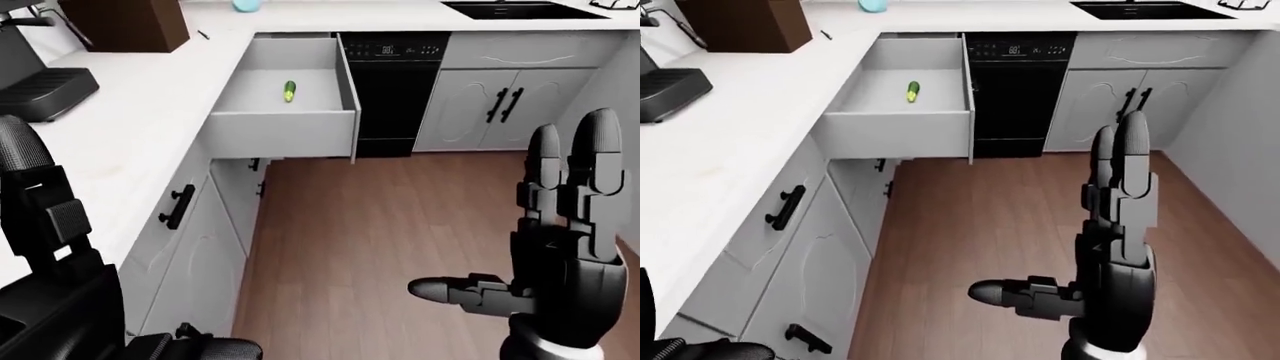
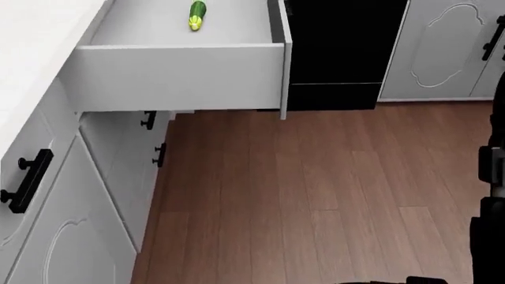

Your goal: Close the right drawer.

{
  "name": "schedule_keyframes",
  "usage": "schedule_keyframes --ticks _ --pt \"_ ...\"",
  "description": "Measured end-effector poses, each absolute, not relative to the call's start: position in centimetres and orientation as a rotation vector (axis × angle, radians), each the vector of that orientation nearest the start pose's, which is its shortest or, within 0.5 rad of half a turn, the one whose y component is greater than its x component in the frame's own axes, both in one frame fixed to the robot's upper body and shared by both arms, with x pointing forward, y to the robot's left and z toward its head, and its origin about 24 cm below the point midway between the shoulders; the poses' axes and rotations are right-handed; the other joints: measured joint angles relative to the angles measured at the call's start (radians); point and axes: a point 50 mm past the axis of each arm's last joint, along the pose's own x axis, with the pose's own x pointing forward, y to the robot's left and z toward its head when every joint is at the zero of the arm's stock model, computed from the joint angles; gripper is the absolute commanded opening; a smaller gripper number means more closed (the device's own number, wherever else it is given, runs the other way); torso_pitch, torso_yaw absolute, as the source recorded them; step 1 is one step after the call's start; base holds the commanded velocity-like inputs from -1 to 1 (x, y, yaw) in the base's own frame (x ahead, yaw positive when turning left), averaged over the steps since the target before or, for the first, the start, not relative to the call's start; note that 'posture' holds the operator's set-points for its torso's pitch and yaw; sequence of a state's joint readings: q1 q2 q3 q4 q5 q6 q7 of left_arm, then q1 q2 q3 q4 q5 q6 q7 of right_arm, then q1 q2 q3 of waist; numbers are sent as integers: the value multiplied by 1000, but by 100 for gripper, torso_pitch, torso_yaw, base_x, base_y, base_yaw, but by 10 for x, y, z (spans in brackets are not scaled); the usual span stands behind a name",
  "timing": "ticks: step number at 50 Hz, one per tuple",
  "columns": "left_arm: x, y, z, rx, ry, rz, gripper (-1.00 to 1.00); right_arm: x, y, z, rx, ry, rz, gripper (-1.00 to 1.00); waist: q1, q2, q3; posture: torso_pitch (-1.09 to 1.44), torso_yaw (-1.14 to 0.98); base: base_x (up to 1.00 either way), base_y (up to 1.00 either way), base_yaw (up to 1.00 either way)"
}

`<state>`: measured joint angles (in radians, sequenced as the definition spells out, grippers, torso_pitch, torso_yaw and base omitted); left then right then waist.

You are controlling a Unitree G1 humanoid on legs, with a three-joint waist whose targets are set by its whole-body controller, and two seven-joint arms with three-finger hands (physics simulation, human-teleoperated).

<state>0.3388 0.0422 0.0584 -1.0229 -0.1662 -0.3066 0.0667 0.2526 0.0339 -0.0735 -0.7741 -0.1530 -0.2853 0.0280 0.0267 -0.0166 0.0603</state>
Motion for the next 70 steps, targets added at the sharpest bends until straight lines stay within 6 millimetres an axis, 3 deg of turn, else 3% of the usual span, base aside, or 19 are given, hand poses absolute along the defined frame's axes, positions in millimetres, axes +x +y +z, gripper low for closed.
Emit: schedule_keyframes --ticks 2,4,7,12,15,16,22,27,29,31,33,37,43,49,57,60,63,68,70 --pt "117 173 220 -72 -1010 110 100 160 -167 184 -224 -801 -135 100 -5 -35 -8 0 0 29 0 0" --pt "119 172 217 -81 -993 105 100 162 -170 180 -232 -777 -147 100 -20 -14 3 0 0 29 0 0" --pt "121 173 216 -74 -977 104 100 163 -171 177 -229 -751 -155 100 -29 -22 -1 0 0 29 0 0" --pt "117 172 220 -73 -1006 100 100 161 -170 182 -230 -789 -154 100 -36 30 8 0 0 29 0 0" --pt "117 172 220 -72 -1009 98 100 161 -170 183 -231 -791 -156 100 -42 80 1 0 0 29 0 0" --pt "118 173 220 -67 -1008 101 100 162 -169 183 -224 -790 -151 100 -32 80 0 0 0 29 0 0" --pt "120 174 217 -73 -981 111 100 163 -169 180 -228 -762 -142 100 -9 59 -5 0 0 29 0 0" --pt "117 174 220 -73 -1007 117 100 160 -168 186 -225 -797 -139 100 3 6 -3 0 0 29 0 0" --pt "117 174 220 -74 -1007 113 100 161 -168 186 -226 -799 -139 100 1 -32 -11 0 0 29 0 0" --pt "120 173 217 -82 -988 105 100 163 -171 181 -234 -769 -149 100 -17 -20 -4 0 0 29 0 0" --pt "122 173 215 -78 -969 104 100 164 -172 177 -232 -743 -158 100 -30 -29 -3 0 0 29 0 0" --pt "119 173 217 -75 -988 104 100 162 -170 180 -230 -767 -152 100 -34 3 0 0 0 29 0 0" --pt "117 172 220 -70 -1006 100 100 162 -169 181 -227 -780 -149 100 -37 83 -3 0 0 29 0 0" --pt "121 174 215 -73 -971 110 100 165 -169 177 -227 -749 -138 100 -11 63 -6 0 0 29 0 0" --pt "117 173 218 -75 -1003 107 100 162 -168 182 -230 -788 -139 100 -4 -28 -13 0 0 29 0 0" --pt "122 172 214 -79 -966 94 100 165 -172 176 -235 -742 -156 100 -25 -20 2 0 0 29 0 0" --pt "121 172 215 -73 -972 98 100 165 -172 178 -231 -744 -156 100 -33 -13 -4 0 0 29 0 0" --pt "118 171 220 -74 -1004 95 100 162 -171 183 -231 -780 -153 100 -43 39 4 0 0 29 0 0" --pt "118 171 220 -74 -1005 95 100 162 -172 183 -231 -781 -153 100 -45 75 -2 0 0 29 0 0"
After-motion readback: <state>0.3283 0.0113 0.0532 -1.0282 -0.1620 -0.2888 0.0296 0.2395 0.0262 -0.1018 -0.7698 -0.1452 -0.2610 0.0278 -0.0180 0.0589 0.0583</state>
